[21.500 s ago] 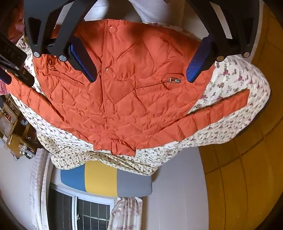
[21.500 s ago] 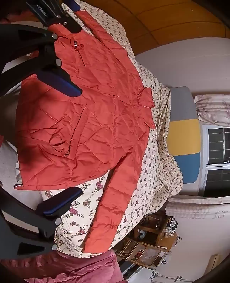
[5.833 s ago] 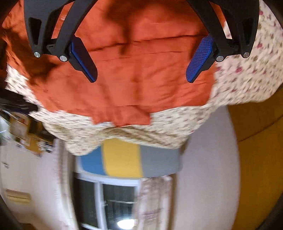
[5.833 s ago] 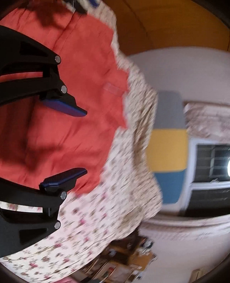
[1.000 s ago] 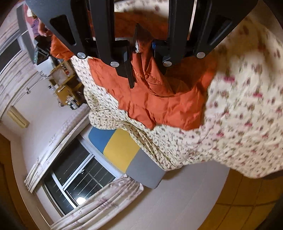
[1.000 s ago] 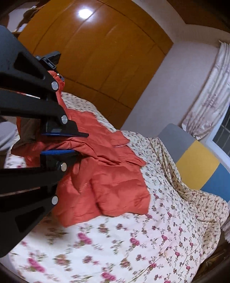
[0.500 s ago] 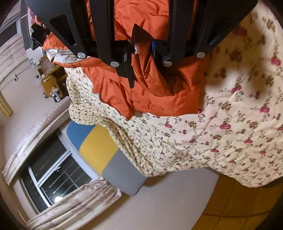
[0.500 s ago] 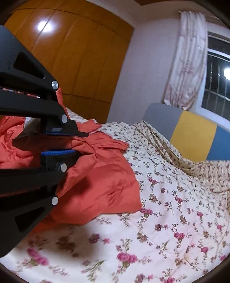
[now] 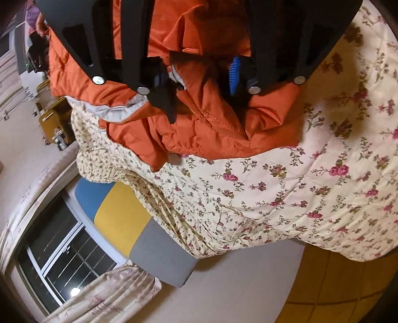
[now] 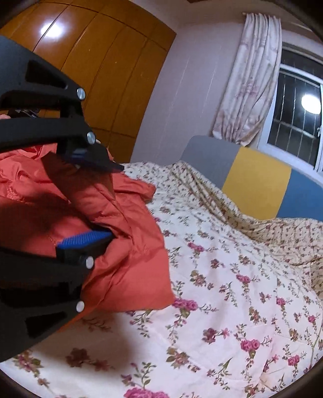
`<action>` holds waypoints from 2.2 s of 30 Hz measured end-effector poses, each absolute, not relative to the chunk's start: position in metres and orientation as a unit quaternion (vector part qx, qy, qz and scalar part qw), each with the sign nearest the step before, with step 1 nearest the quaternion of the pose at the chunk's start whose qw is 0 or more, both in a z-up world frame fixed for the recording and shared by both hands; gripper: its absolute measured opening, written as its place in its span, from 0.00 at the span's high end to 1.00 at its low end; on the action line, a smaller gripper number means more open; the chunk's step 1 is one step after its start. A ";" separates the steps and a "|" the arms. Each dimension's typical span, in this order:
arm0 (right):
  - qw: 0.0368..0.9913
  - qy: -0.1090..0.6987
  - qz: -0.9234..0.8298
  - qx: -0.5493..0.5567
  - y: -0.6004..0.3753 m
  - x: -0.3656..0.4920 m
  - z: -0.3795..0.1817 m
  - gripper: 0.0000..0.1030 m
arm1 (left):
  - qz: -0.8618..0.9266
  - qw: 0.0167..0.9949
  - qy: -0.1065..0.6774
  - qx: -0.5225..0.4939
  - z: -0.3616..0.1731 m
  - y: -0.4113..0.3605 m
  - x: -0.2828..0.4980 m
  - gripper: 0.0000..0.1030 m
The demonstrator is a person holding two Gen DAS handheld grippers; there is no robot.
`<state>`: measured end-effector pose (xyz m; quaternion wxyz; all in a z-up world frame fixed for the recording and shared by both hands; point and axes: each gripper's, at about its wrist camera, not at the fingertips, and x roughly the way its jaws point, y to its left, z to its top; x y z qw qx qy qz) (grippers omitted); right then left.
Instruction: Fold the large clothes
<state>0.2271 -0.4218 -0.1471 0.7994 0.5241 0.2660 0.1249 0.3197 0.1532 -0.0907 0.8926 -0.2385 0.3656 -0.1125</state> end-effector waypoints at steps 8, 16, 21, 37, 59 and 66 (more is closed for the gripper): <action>0.847 0.200 0.106 0.481 -0.412 0.215 -0.123 0.11 | -0.112 0.896 0.307 -0.301 -0.078 0.168 0.311 0.10; 0.878 0.228 0.091 0.410 -0.417 0.200 -0.097 0.05 | -0.054 0.907 0.290 -0.300 -0.067 0.198 0.292 0.03; 0.880 0.334 0.067 0.330 -0.407 0.209 -0.112 0.02 | -0.107 0.900 0.357 -0.226 -0.091 0.192 0.279 0.03; 0.811 0.419 0.134 0.387 -0.393 0.221 -0.185 0.46 | -0.144 0.863 0.465 -0.138 -0.138 0.143 0.289 0.12; 0.838 0.387 0.117 0.367 -0.416 0.065 -0.164 0.29 | -0.151 0.871 0.448 -0.133 -0.127 0.127 0.149 0.16; 0.892 0.351 0.063 0.279 -0.423 0.041 -0.122 0.09 | -0.086 0.906 0.395 -0.130 -0.091 0.163 0.124 0.05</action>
